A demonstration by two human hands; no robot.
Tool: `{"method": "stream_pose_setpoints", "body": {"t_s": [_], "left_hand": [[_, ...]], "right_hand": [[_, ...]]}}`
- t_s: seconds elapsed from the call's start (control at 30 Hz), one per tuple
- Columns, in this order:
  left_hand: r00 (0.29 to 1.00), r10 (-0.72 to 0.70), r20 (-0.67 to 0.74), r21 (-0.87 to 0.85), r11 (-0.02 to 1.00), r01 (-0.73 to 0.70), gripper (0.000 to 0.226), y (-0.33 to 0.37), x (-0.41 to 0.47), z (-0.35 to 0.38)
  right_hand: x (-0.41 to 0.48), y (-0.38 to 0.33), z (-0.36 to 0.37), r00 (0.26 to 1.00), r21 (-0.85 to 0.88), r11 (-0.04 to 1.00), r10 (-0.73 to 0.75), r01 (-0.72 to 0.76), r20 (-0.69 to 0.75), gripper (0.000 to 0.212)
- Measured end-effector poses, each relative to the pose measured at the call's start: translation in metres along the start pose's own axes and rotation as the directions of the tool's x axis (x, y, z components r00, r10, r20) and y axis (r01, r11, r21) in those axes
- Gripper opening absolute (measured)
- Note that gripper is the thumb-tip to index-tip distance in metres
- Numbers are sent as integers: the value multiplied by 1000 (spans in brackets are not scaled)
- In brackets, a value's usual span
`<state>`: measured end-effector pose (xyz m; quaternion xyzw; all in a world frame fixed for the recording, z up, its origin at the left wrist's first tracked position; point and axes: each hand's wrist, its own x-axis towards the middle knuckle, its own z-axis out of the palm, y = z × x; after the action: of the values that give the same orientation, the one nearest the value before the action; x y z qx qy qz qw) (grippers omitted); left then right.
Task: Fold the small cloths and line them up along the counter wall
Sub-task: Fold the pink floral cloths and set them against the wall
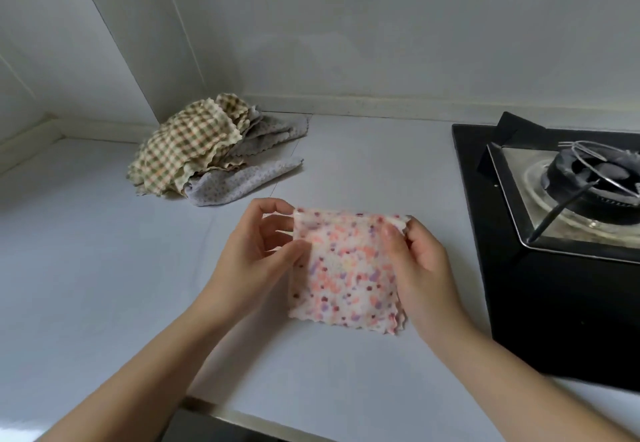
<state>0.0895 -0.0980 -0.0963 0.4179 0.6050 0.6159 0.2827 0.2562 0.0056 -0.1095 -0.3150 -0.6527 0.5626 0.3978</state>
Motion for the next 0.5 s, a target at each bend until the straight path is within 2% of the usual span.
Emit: {"method": "stream_pose_setpoints", "body": {"t_s": [0.1, 0.2, 0.3, 0.4, 0.5], "left_hand": [[988, 62, 145, 233, 968, -95, 33, 29, 2, -5], [957, 28, 290, 440, 884, -159, 25, 79, 12, -7], [930, 14, 367, 494, 844, -207, 24, 135, 23, 0], [878, 69, 474, 505, 795, -335, 33, 189, 31, 14], [827, 25, 562, 475, 808, -348, 28, 233, 37, 33]], "right_hand": [[2, -24, -6, 1000, -29, 1000, -11, 11, 8, 55], [11, -68, -21, 997, -76, 994, -82, 83, 14, 46], [19, -120, -41, 992, -131, 983, -124, 127, 30, 46], [23, -169, -64, 990, -168, 976, -139, 141, 22, 42], [23, -214, -94, 986, -219, 961, -167, 167, 18, 41]]}}
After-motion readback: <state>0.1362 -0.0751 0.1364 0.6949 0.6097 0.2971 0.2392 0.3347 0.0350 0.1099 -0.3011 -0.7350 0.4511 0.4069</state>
